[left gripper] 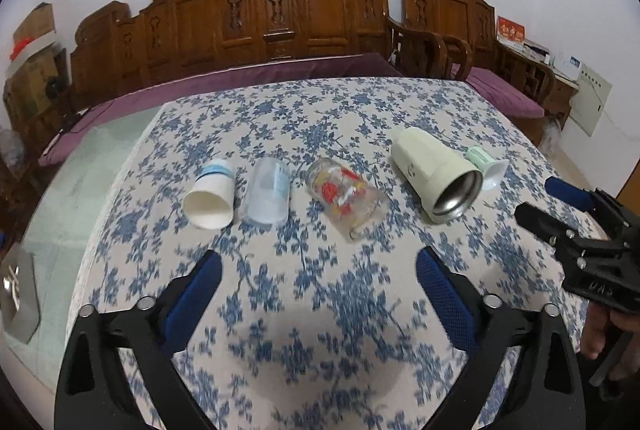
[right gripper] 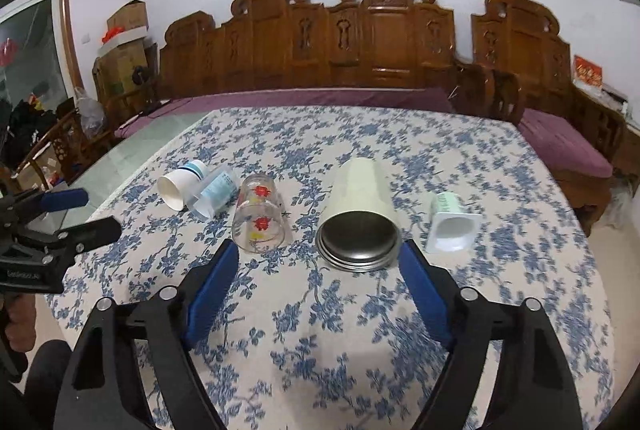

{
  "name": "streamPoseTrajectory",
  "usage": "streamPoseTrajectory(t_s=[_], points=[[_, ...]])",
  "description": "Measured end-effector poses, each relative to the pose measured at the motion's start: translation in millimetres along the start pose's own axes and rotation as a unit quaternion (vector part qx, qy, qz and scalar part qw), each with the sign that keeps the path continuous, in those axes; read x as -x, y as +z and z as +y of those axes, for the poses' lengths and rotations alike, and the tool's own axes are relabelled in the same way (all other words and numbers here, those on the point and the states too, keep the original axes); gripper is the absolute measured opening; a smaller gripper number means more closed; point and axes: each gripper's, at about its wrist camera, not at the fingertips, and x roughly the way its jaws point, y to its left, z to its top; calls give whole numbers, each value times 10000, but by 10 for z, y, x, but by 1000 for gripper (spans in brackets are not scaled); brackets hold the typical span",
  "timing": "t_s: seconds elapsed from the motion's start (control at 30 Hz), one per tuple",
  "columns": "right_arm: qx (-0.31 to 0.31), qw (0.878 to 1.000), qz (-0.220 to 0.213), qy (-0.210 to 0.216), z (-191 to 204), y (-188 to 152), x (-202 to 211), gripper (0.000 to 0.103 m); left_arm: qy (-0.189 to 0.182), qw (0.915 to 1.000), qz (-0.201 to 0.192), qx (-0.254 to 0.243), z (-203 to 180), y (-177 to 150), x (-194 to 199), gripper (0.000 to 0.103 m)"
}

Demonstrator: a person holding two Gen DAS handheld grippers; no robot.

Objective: Flip cup upside down
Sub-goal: 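Move the left gripper toward the glass jar with red print lying sideways, then close the left gripper around the body of the glass jar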

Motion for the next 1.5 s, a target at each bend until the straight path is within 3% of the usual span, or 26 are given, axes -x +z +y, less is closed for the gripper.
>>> streamPoseTrajectory(t_s=[0.2,0.47,0.6,0.83,1.13,1.3,1.5], points=[[-29,9997,158,171,-21,-111,-278,80,-149,9993,327,45,23,238,-451,83],[-177,9986,373,344,-121,-273,-437,80,-443,9934,1014,291,-67,552,-1195,83],[-257,9980,410,409,-158,-309,-443,80,-380,9897,1319,395,-106,660,-1535,81],[-386,9970,413,528,-204,-307,-420,80,39,9798,1953,419,-112,762,-2042,78],[-401,9963,364,662,-190,-276,-357,80,-13,9709,2346,482,-134,716,-2255,72],[-468,9960,351,670,-223,-264,-340,80,-5,9731,2269,404,-155,749,-2215,56],[-517,9962,357,606,-265,-274,-335,80,-3,9772,2120,85,-203,708,-2031,55]])
